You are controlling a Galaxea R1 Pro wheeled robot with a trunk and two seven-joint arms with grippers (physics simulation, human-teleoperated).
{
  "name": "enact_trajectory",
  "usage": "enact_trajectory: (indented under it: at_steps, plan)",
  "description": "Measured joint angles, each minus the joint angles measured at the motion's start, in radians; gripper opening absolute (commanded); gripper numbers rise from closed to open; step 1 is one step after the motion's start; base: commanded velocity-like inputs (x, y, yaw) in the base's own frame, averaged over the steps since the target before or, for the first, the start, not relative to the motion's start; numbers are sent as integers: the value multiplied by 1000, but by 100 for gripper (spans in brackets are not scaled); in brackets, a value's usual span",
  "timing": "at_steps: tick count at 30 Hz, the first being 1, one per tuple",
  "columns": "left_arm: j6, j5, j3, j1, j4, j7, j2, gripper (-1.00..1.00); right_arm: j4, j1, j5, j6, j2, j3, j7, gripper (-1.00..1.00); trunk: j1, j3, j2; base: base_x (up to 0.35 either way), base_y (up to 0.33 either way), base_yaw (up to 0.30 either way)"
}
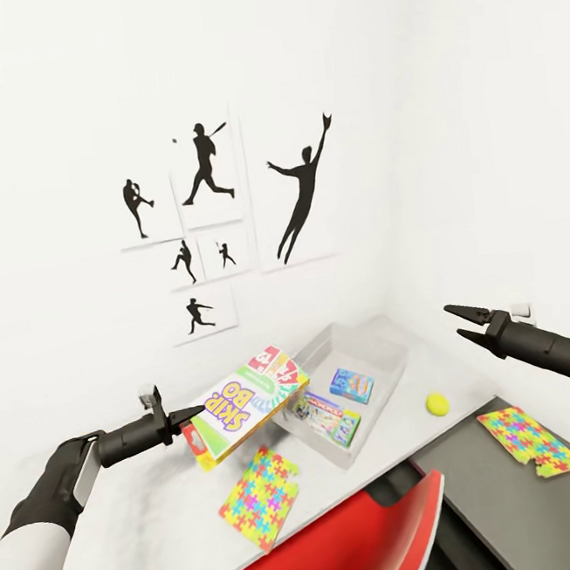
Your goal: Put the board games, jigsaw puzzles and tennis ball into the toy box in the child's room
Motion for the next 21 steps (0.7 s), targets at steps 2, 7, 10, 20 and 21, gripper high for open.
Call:
enact_trajectory:
  at_steps: [2, 7, 10, 20, 21]
  plan:
    - [0, 0, 0, 0, 0, 0, 0, -100, 0, 0, 0, 0, 0, -1, 0, 100, 0, 0, 0, 300, 0, 0]
    - [0, 1, 1, 0, 0, 0, 0, -100, 0, 0, 0, 0, 0, -2, 0, 100, 0, -1, 0, 155, -16, -117]
    - [-1, 1, 2, 0, 0, -1, 0, -100, 0, 0, 0, 0, -1, -3, 0, 100, 0, -1, 0, 31, -4, -246]
    - [0, 3, 3, 0, 0, -1, 1, -100, -2, 0, 0, 0, 1, 0, 1, 100, 1, 0, 0, 61, -55, -135]
    - [0, 3, 3, 0, 0, -1, 1, -100, -2, 0, 0, 0, 1, 0, 1, 100, 1, 0, 0, 7, -8, -4]
